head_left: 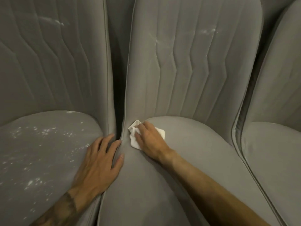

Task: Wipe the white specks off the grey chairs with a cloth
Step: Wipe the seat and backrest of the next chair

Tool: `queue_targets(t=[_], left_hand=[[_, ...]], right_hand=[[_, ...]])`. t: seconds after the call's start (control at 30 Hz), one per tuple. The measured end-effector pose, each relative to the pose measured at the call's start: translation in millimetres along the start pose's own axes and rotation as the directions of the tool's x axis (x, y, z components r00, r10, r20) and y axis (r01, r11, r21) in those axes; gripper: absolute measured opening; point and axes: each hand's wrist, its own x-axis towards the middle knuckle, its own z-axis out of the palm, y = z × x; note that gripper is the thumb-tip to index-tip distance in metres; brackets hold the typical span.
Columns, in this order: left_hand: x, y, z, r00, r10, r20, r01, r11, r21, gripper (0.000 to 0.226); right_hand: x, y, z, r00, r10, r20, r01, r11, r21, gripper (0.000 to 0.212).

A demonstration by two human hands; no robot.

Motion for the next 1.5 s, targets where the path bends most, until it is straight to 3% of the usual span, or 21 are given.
queue_targets(t=[0.2,0.47,0.53,0.6,0.67,0.73,0.87,0.97,1.13,1.27,1.4,1.5], left_hand=[[0,-1,3,1.0,0.004,-0.02,-0.004,1.0,0.009,0.074],[4,-5,10,0.998,0.02,-0.052,-0.016,0.997,0.077,0.061],[4,-5,12,0.998,0.026,-0.061,-0.019,0.994,0.106,0.06],[7,-5,13,0.996,0.028,-0.083,-0.016,0.99,0.139,0.057],[15,-3,12,0.99,0.057,-0.125,-0.035,0.984,0.176,0.049],[31,3,9,0.98,0.085,-0.178,-0.051,0.981,0.187,0.044],[83,24,1,0.943,0.069,-0.326,-0.027,0.991,0.132,0.055],[127,39,-11,0.884,0.091,-0.458,-0.048,0.993,0.105,0.063],[192,54,-43,0.754,0.118,-0.646,-0.1,0.993,0.065,0.068],[230,62,-69,0.689,0.131,-0.713,-0.151,0.988,0.036,0.066],[251,63,-77,0.632,0.134,-0.764,-0.184,0.983,0.021,0.066],[255,59,-72,0.597,0.142,-0.79,-0.208,0.978,0.018,0.065]], right_hand=[[23,50,-19,0.988,0.152,-0.042,-0.153,0.988,-0.03,0.03],[5,16,2,0.978,-0.204,0.039,0.2,0.976,0.092,0.02],[16,33,-8,0.984,-0.168,0.057,0.161,0.98,0.116,0.02],[28,46,-13,0.999,-0.029,-0.013,0.03,0.996,0.088,0.024],[31,43,-7,0.996,0.055,-0.071,-0.052,0.997,0.053,0.027],[27,33,2,0.998,-0.02,-0.051,0.023,0.998,0.054,0.027],[27,42,-13,0.991,-0.136,0.016,0.132,0.977,0.168,0.022],[36,58,-43,0.984,-0.075,-0.16,0.094,0.989,0.117,0.022],[62,77,-114,0.912,-0.105,-0.398,0.123,0.992,0.022,0.02],[87,99,-185,0.78,-0.225,-0.584,0.142,0.972,-0.185,0.024],[116,133,-252,0.657,-0.301,-0.691,0.051,0.932,-0.358,0.026],[126,148,-256,0.631,-0.287,-0.721,-0.054,0.91,-0.41,0.025]])
